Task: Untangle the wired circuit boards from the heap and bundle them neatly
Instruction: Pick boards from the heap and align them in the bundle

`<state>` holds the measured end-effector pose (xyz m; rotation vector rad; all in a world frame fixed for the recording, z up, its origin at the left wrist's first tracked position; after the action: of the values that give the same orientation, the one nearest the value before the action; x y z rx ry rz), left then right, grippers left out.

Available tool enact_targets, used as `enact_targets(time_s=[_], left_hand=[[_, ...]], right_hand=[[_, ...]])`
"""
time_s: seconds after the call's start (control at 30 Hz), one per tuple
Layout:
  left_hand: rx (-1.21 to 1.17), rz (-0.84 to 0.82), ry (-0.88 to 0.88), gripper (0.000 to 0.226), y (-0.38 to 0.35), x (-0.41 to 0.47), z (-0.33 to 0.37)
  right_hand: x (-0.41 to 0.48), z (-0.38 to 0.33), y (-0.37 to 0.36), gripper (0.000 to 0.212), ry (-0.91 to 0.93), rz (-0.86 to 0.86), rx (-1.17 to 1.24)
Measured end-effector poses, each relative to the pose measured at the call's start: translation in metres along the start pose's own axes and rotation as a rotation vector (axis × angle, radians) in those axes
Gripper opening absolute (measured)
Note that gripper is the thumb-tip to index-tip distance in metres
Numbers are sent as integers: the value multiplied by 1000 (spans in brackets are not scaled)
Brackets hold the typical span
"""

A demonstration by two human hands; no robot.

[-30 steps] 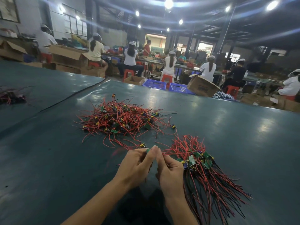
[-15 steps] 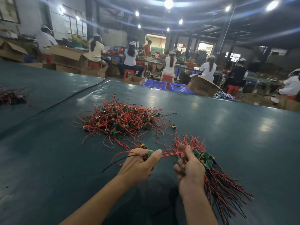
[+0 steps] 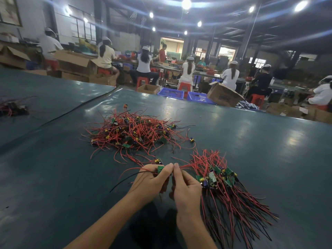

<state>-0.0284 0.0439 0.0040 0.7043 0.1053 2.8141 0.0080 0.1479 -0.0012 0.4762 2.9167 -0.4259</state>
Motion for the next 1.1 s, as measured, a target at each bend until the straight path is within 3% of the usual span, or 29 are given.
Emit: enact_targets(time_s=[0.2, 0.33, 0.47, 0.67, 0.87, 1.0, 1.1], left_hand=[[-11, -33, 38, 48, 1, 1, 7], [-54, -40, 51, 44, -1, 2, 11], [-116, 8, 103, 41, 1, 1, 12], [-195, -47, 7, 29, 0, 1, 17], [-450, 155, 61, 32, 7, 4, 6], [-636, 326, 146, 15, 18, 8, 0], [-739, 316, 178, 22, 20, 9, 1]], right_hand=[[14, -10, 36, 20, -93, 227, 209], [22, -19, 55, 20, -42, 246, 385], [20, -22, 56, 19, 32, 260, 366], [16, -24, 59, 21, 82, 295, 352], [14, -26, 55, 21, 110, 258, 325], [13, -28, 49, 50, 111, 97, 429], [16, -26, 43, 73, 63, -53, 494]])
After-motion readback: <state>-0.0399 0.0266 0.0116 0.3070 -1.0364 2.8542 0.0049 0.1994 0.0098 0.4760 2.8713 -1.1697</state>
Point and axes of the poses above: each hand's wrist, its own x-axis towards the middle knuckle, its own y-axis out of the back of the hand, z = x × y, the point moved 6 cm from there along x, towards the middle knuckle, and after that the axes turned 13 degrees about -y, right-handed, at the moved point
